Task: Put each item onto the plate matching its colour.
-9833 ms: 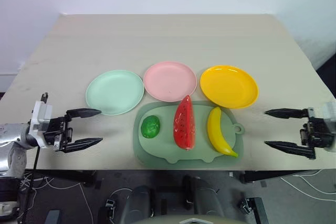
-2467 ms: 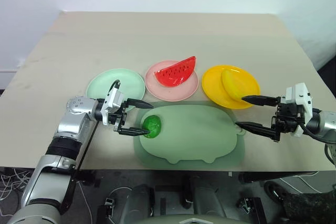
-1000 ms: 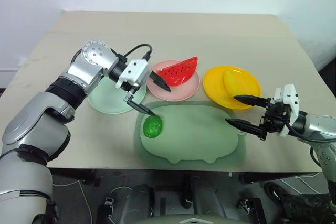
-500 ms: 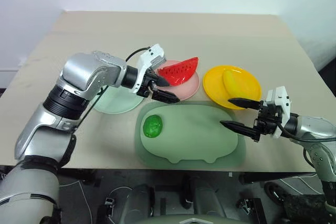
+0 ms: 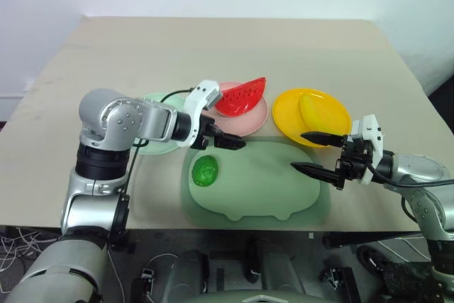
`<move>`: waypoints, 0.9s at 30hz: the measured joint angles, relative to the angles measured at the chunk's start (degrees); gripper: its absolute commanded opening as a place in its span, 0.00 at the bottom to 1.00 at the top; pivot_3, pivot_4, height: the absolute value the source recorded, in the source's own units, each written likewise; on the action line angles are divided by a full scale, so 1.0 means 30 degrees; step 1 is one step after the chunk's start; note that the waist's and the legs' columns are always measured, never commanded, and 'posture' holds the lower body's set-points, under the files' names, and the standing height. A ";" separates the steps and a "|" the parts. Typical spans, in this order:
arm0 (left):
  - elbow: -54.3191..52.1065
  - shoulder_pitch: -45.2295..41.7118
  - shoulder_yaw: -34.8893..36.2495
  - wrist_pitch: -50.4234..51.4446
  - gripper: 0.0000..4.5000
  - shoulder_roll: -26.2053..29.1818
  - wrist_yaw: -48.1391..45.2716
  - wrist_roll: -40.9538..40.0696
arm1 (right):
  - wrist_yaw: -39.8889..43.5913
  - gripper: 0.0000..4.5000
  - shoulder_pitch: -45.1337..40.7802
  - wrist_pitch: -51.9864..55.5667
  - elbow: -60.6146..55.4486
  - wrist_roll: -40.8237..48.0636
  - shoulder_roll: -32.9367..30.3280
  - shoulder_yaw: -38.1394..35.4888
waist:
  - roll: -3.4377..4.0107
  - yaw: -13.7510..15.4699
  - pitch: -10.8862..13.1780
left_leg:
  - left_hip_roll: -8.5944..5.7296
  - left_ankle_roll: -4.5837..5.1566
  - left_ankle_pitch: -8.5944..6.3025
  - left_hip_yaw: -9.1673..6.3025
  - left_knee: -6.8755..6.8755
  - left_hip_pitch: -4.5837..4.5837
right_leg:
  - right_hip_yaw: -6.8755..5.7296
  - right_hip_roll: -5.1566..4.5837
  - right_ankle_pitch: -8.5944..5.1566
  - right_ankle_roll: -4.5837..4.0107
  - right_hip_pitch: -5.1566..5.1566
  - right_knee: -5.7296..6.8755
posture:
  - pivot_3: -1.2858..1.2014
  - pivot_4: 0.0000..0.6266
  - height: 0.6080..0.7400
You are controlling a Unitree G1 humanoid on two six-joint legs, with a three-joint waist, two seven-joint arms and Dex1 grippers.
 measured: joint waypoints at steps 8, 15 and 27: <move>-0.1646 0.2316 0.0065 -0.0002 1.00 0.2620 0.3652 -0.4731 | -0.0246 1.00 0.0435 0.0001 -0.0017 -0.0021 0.0173 0.0091 | 0.0001 0.0006 0.0000 | -0.0004 -0.0004 0.0000 0.0012 -0.0040 0.0156 | 0.0007 -0.0003 -0.0003 -0.0002 0.0125 -0.0009 | 0.52 0.24 0.97; -0.2307 0.3636 0.0002 0.0000 1.00 0.3159 0.6139 -0.7508 | -0.0418 1.00 0.0465 0.0003 -0.0055 -0.0008 0.0222 0.0095 | 0.0000 0.0004 0.0000 | -0.0014 -0.0031 0.0015 0.0015 -0.0039 0.0166 | 0.0011 -0.0002 -0.0003 -0.0002 0.0136 -0.0007 | 0.52 0.24 0.97; -0.2883 0.4555 -0.0682 -0.0083 0.86 0.2834 0.6820 -0.6245 | -0.0685 1.00 0.0476 0.0052 -0.0125 0.0119 0.0216 0.0079 | 0.0001 -0.0004 -0.0003 | -0.0022 -0.0056 0.0028 0.0027 -0.0052 0.0188 | 0.0009 0.0007 -0.0005 -0.0005 0.0161 -0.0012 | 0.52 0.24 0.97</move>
